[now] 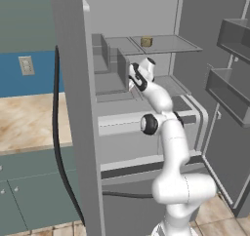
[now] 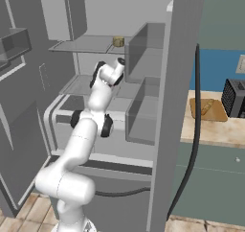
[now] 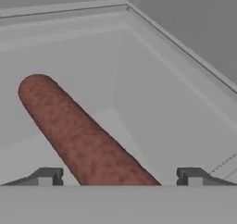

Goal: Retrieve the sausage and cheese from the fridge and place them on the cutting board on the counter.

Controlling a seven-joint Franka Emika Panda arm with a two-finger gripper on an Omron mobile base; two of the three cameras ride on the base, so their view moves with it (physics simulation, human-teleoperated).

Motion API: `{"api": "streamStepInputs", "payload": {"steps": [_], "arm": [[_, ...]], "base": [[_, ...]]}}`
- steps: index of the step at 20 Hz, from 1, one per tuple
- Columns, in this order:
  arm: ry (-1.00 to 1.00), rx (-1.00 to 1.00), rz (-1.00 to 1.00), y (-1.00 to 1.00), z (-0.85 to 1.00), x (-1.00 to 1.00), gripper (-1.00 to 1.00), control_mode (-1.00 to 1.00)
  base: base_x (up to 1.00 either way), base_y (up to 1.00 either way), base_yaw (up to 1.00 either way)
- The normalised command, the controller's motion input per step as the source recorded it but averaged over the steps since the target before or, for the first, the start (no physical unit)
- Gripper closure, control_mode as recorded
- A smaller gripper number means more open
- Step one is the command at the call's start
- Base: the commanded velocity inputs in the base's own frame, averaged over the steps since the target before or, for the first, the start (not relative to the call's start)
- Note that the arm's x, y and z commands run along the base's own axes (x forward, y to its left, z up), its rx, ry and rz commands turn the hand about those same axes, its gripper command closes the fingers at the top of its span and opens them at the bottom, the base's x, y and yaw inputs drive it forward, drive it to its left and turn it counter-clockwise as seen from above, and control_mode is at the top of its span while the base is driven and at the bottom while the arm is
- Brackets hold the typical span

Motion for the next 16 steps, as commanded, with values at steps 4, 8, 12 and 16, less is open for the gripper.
{"api": "streamStepInputs", "payload": {"steps": [4,8,12,16], "arm": [[0.18,-0.11,0.22,0.07,-0.07,0.07,-1.0,-1.0],[0.2,-0.12,0.18,0.01,-0.06,0.0,1.0,-1.0],[0.2,-0.08,0.13,-0.08,-0.15,-0.15,1.0,-1.0],[0.12,-0.01,0.08,-0.13,-0.14,-0.32,1.0,-1.0]], "base": [[0.0,0.0,0.0],[0.0,0.0,0.0],[0.0,0.0,0.0],[0.0,0.0,0.0]]}}
